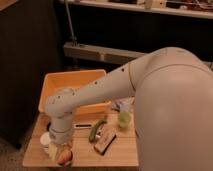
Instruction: Place apple in metal cup
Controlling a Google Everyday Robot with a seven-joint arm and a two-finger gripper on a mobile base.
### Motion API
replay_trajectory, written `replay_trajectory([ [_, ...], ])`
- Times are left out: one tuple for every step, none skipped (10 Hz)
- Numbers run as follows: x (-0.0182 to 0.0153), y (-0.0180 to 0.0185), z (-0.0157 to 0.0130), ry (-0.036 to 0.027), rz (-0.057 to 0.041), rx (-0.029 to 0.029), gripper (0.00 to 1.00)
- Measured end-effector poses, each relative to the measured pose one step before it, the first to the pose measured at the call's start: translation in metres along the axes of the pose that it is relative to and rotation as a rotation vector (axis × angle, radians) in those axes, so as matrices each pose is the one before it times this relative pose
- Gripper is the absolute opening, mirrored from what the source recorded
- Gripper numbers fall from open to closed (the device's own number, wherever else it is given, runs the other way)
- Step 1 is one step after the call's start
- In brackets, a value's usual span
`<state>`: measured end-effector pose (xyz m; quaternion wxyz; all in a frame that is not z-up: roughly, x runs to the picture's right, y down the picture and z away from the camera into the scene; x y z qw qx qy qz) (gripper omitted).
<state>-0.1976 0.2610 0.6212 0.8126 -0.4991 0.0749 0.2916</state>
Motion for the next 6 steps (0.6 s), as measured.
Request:
replay_trajectory([
  [-0.00248,0.00098,-0.00102,-0.00164,-0.00204,-0.00045,0.8],
  [-0.00113,0.00073,-0.0008,0.00741,-0.00101,-0.00258,0.8],
  [-0.00195,0.00005,-0.00163,0.01158,0.00141,-0.00352,0.8],
  [-0.00269,0.00035,-0.00179,0.0121,0.0055,0.0011,0.8],
  [-0.00304,-0.0001,-0.00297,0.00898,0.03431,-0.00066,0.8],
  [-0.00364,-0.00547,-0.00549,-0.00301,0.05364,-0.00755,0.8],
])
